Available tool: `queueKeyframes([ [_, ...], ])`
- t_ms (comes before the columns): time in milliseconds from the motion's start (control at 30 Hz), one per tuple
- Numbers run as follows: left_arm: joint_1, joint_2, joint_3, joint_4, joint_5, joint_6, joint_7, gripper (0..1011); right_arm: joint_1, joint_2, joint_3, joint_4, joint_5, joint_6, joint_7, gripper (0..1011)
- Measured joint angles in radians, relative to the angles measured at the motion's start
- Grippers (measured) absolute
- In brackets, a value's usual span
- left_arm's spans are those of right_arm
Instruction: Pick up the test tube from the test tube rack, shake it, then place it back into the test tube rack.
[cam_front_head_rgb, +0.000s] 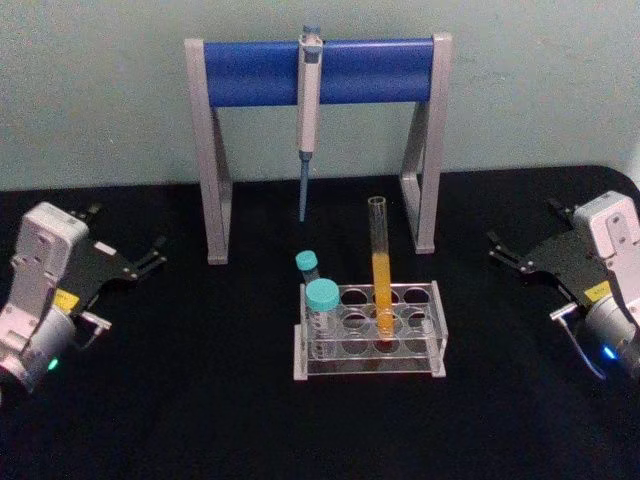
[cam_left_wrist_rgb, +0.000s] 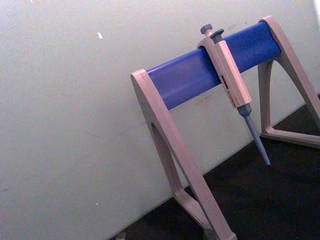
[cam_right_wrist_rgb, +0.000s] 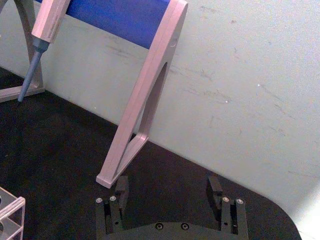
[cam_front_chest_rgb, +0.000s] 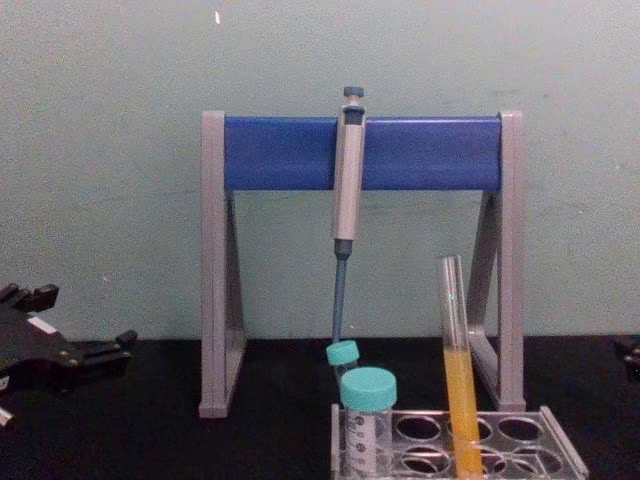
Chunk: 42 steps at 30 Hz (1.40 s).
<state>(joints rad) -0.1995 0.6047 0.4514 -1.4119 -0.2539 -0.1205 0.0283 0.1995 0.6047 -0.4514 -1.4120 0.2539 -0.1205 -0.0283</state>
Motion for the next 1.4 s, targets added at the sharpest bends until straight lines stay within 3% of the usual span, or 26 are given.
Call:
queueKeyframes([
  [800, 0.000, 0.000, 0.000, 0.000, 0.000, 0.000, 0.000, 1001, 0.000, 0.000, 0.000, 0.000, 0.000, 0.000, 0.000, 1000],
  [1033, 0.000, 0.000, 0.000, 0.000, 0.000, 0.000, 0.000, 1001, -0.013, -0.007, 0.019, -0.014, 0.002, 0.006, 0.025, 1000],
  [1233, 0.000, 0.000, 0.000, 0.000, 0.000, 0.000, 0.000, 1002, -0.035, -0.008, 0.037, -0.048, 0.032, 0.018, 0.067, 1000],
  [1400, 0.000, 0.000, 0.000, 0.000, 0.000, 0.000, 0.000, 1001, -0.061, -0.008, 0.059, -0.092, 0.098, 0.043, 0.137, 1000],
])
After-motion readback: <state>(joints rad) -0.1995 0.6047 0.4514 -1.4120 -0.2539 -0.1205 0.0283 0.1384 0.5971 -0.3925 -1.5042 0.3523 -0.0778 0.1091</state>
